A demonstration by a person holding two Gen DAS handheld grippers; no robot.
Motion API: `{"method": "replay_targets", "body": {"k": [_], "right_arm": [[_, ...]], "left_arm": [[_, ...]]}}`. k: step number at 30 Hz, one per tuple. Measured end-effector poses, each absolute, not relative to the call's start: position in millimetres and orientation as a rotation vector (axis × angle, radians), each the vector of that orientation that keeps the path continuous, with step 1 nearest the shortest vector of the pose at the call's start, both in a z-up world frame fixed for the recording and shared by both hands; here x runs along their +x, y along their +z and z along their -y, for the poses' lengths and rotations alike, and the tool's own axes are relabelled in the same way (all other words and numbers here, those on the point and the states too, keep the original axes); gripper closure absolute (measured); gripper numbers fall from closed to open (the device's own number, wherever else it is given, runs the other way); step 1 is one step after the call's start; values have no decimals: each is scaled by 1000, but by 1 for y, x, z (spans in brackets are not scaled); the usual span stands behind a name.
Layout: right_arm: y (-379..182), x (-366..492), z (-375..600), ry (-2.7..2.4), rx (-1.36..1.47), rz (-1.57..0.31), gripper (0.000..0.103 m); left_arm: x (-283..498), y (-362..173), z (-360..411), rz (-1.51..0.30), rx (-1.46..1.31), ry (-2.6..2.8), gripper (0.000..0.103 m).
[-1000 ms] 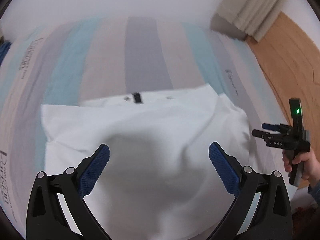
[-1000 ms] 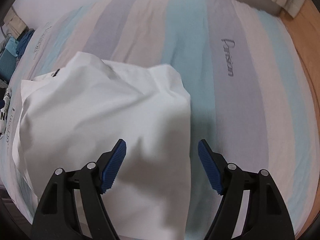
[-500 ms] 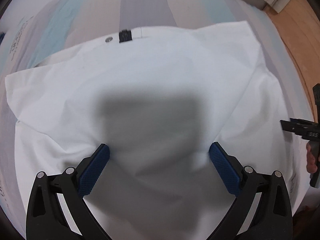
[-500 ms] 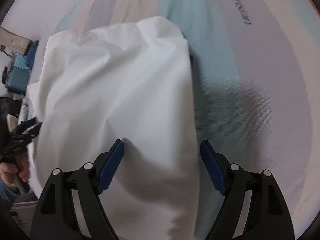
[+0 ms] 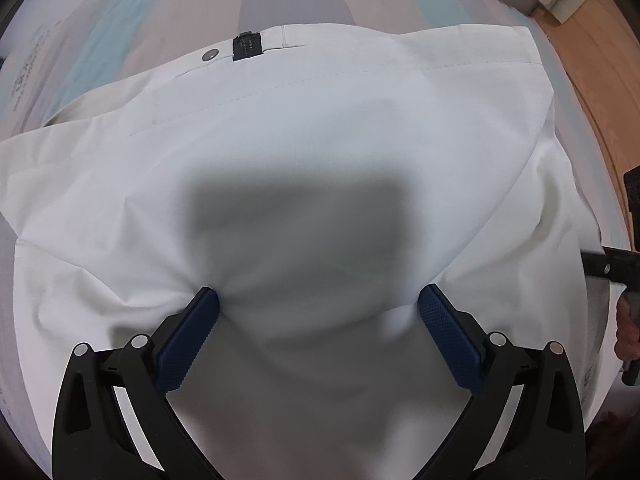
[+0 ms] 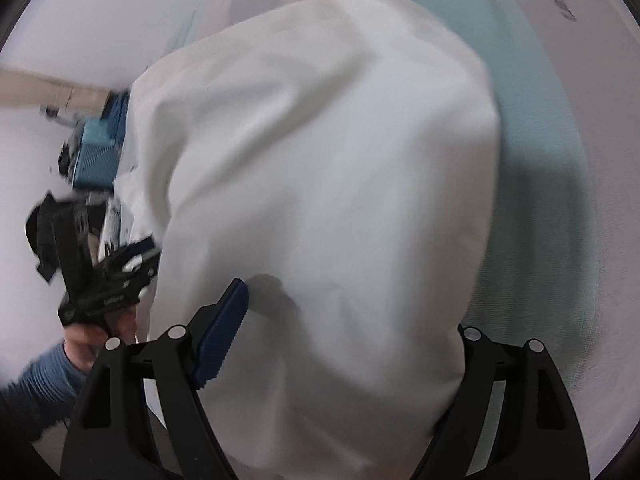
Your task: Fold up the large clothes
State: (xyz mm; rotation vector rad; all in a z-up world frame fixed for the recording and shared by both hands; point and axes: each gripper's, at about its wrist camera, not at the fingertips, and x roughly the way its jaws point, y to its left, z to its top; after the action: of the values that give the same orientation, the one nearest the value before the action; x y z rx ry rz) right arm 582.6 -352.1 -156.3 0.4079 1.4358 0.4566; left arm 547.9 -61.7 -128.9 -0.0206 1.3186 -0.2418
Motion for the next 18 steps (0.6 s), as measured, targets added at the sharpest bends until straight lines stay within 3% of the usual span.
{"method": "replay_targets", "body": {"k": [9, 12, 14, 18], "right_arm": [[-195, 592, 358, 454, 453, -1537, 26], [-194, 596, 365, 445, 497, -1546, 43], [-191, 599, 373, 464, 537, -1540, 66], [-194, 596, 378, 480, 589, -1539, 70]], "left_arm": [[563, -128, 72, -1319, -4, -244, 5], [563, -130, 75, -1317, -1, -244, 5], [564, -128, 72, -1314, -2, -244, 5], [561, -129, 73, -1310, -5, -243, 5]]}}
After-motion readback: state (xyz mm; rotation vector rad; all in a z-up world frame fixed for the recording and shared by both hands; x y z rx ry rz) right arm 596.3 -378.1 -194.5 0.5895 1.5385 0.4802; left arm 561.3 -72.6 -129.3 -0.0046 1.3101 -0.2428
